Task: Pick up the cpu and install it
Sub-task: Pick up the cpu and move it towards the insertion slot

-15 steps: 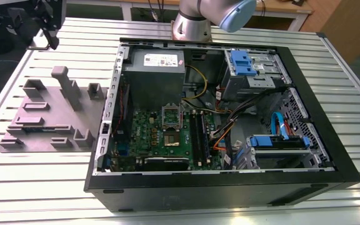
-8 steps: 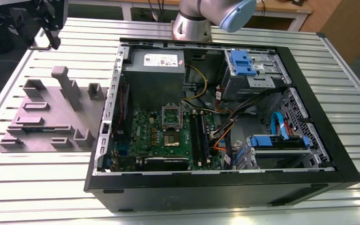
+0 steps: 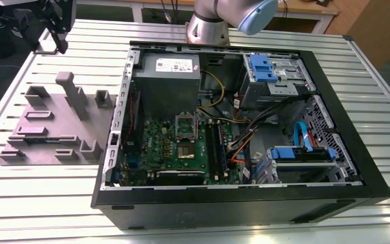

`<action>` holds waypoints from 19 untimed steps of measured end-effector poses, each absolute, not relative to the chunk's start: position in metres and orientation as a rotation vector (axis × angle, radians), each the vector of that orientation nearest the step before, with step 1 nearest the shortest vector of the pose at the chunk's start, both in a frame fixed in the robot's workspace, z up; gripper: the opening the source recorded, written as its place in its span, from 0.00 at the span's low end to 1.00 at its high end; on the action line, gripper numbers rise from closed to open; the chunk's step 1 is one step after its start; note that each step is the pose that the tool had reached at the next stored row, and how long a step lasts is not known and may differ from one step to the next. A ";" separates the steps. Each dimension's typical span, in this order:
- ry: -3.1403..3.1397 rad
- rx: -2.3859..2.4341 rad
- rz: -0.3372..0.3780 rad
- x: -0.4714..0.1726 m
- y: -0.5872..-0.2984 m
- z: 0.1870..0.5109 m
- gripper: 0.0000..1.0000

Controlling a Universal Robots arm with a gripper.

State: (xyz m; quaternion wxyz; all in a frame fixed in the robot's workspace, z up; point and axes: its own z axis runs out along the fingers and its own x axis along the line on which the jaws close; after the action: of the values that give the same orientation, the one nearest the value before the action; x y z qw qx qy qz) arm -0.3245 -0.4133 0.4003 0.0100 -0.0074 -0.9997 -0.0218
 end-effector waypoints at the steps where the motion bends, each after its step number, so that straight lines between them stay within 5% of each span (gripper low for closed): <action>1: -3.121 -0.023 -0.068 -0.324 -0.413 0.400 0.47; 19: -3.121 -0.023 -0.068 -0.318 -0.413 0.400 0.47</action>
State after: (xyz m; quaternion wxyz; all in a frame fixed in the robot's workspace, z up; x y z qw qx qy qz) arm -0.3180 -0.4134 0.4003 0.0100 -0.0074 -0.9997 -0.0218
